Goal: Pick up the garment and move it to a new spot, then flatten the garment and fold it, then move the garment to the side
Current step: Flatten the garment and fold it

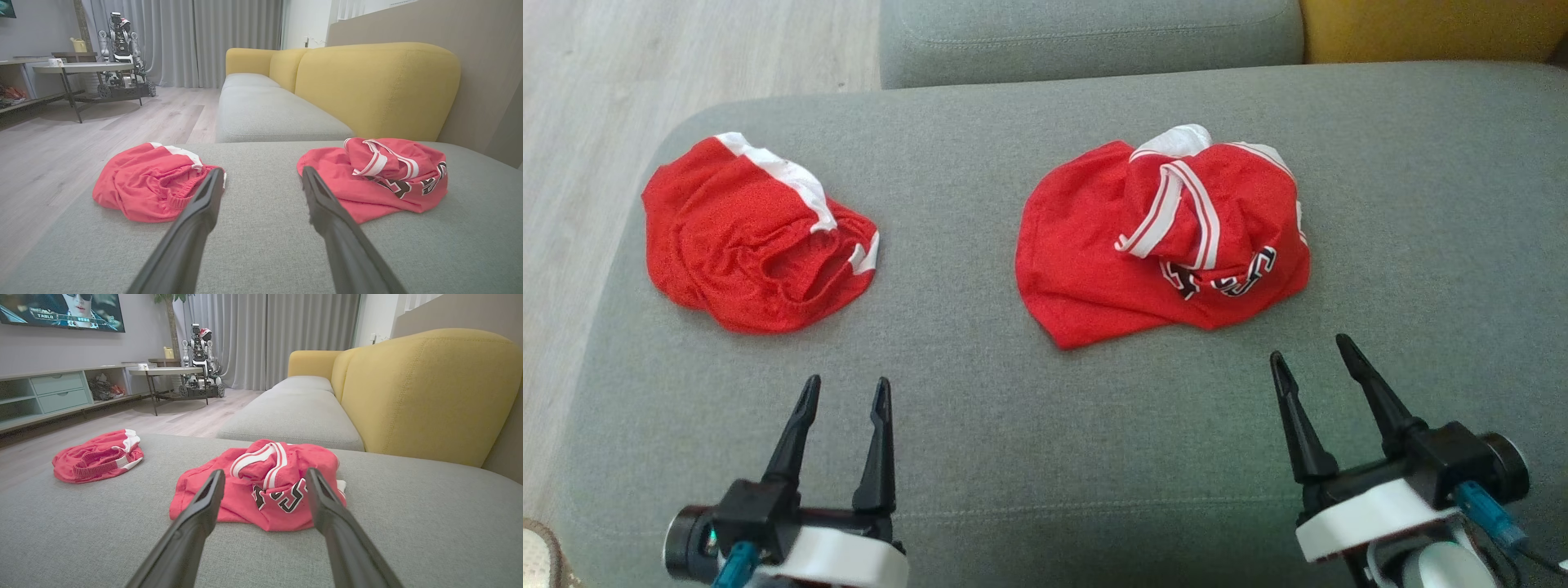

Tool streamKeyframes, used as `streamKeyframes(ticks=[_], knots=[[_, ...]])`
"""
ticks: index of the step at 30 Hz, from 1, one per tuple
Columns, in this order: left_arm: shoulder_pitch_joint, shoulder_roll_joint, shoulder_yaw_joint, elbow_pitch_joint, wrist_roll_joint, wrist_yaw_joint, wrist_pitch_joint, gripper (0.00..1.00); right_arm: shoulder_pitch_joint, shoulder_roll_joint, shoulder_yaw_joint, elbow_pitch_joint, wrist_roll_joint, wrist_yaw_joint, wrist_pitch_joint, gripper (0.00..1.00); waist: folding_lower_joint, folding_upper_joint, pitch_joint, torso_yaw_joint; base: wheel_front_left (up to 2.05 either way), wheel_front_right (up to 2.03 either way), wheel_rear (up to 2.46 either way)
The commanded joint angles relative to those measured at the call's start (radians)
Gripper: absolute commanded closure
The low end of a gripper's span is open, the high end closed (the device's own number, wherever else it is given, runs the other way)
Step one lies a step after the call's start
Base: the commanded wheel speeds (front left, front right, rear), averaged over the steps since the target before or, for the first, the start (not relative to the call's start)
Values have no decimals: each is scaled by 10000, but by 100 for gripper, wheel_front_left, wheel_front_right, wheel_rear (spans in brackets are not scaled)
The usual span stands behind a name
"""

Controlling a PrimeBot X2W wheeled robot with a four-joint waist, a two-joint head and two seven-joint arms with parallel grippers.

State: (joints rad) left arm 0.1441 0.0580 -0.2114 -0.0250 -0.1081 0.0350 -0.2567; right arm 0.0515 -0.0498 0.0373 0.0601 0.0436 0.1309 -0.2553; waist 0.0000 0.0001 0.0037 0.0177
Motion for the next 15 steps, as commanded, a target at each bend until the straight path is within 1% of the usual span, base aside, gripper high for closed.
streamKeyframes(ticks=[1,15], knots=[[-241,-76,304,-267,84,46,-51,0,-220,-5,189,-365,-5,-2,-65,0,0,-1,5,0,0,0,0],[-302,-77,53,-142,192,51,-51,0,-207,-5,212,-353,-16,-2,-65,0,0,-1,-97,-10,0,0,0]])
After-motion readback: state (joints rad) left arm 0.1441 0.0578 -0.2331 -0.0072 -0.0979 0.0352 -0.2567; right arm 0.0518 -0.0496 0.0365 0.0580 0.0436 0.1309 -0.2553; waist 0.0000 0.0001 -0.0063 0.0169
